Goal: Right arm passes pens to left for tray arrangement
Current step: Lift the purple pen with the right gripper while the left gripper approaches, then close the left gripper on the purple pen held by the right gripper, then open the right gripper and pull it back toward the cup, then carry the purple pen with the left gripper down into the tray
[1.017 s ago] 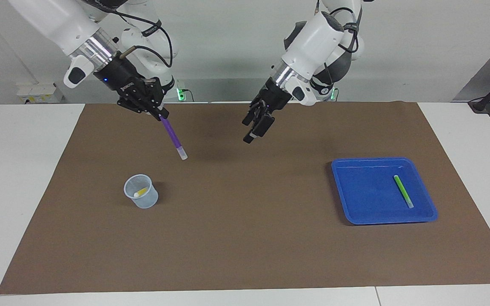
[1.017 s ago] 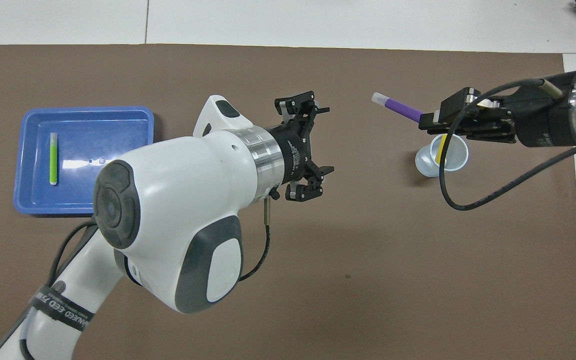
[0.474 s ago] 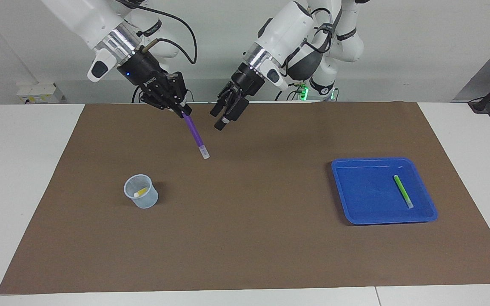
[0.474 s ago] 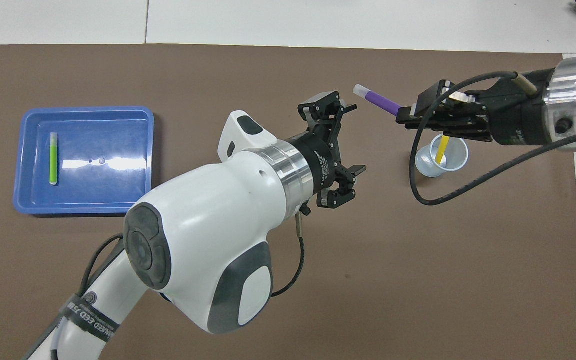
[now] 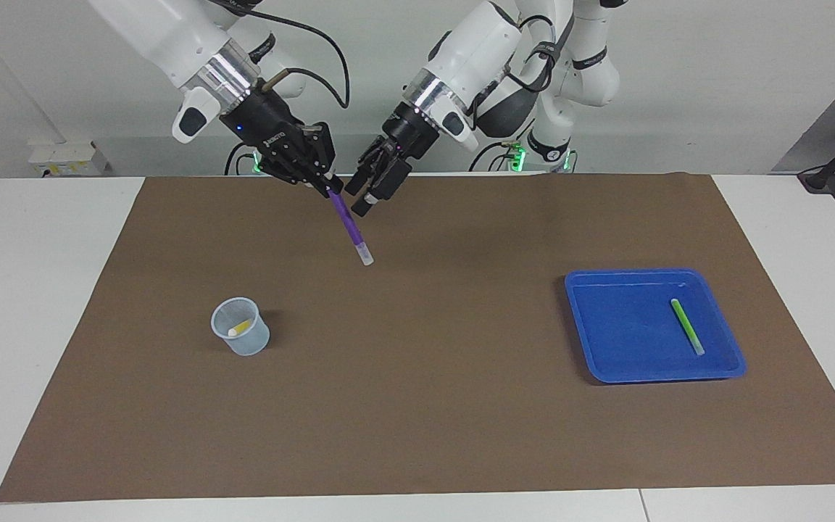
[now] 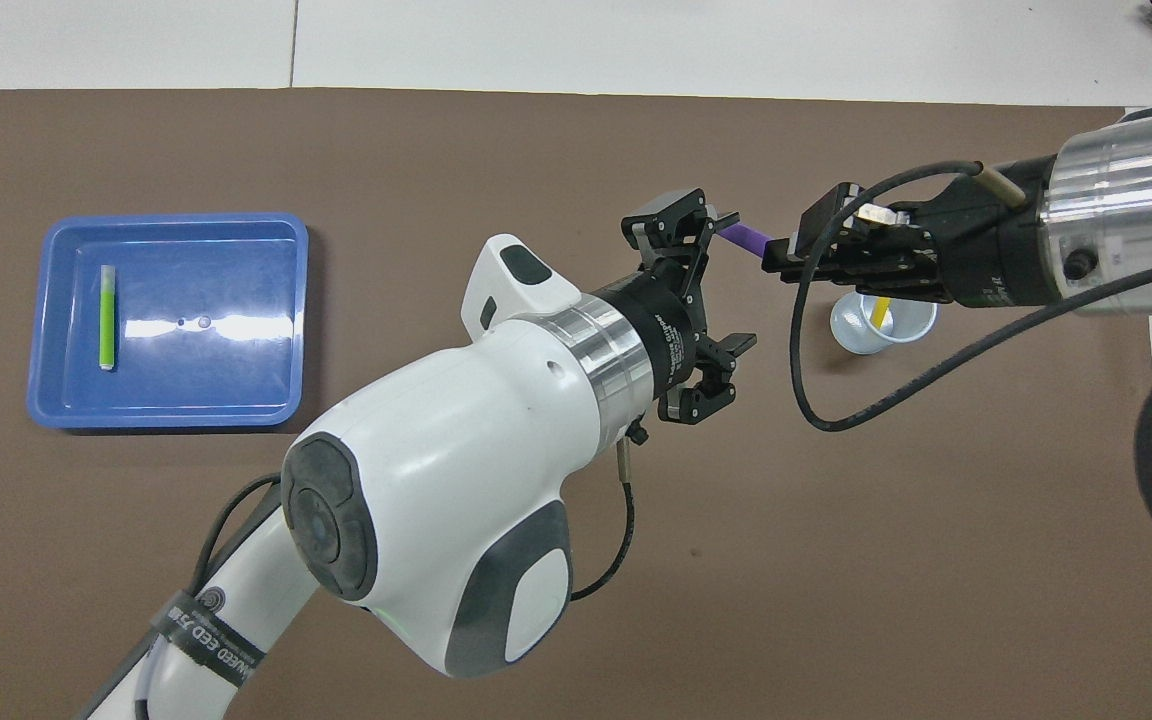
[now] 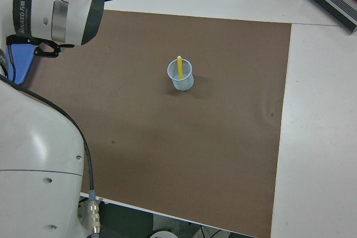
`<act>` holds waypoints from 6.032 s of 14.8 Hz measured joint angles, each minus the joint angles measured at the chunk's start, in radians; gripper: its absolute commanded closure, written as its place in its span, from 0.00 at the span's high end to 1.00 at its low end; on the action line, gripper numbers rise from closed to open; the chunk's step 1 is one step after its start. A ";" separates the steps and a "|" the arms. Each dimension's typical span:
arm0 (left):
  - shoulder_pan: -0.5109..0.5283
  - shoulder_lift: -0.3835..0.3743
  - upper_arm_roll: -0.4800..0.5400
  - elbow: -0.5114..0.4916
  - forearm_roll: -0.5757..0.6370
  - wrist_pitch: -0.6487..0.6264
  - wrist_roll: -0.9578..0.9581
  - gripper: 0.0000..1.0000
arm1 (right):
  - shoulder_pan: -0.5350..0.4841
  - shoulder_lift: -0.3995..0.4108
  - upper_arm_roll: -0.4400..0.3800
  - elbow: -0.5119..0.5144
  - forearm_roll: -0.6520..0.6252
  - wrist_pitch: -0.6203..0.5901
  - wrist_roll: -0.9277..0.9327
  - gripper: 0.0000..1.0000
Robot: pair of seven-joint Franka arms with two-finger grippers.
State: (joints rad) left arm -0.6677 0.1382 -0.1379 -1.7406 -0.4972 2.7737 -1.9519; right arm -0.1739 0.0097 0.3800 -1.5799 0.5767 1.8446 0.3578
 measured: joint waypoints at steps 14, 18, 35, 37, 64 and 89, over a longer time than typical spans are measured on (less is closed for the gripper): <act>0.000 0.029 0.001 0.000 0.000 0.007 -0.001 0.74 | 0.003 0.000 0.001 0.001 -0.075 -0.062 -0.199 0.00; -0.004 0.057 0.001 0.007 0.000 0.020 -0.001 0.66 | 0.027 0.000 0.002 0.002 -0.089 -0.062 -0.200 0.00; 0.017 0.029 0.016 0.030 0.001 -0.154 0.043 0.65 | 0.051 0.000 0.003 0.002 -0.090 -0.064 -0.132 0.00; 0.033 0.005 0.018 0.030 0.001 -0.182 0.051 0.65 | 0.050 0.000 0.003 0.002 -0.090 -0.074 -0.129 0.00; 0.018 0.004 0.011 -0.020 0.001 -0.102 0.072 0.00 | 0.048 0.000 -0.002 0.003 -0.091 -0.083 -0.083 1.00; 0.411 -0.074 0.037 -0.119 0.072 -0.596 0.888 0.00 | -0.187 0.219 -0.019 -0.316 -0.638 0.483 -0.632 0.64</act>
State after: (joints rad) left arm -0.2565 0.0642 -0.1009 -1.8593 -0.4252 2.1777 -1.0634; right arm -0.3608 0.2285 0.3614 -1.8957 -0.0612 2.3272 -0.2739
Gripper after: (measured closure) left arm 0.824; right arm 0.326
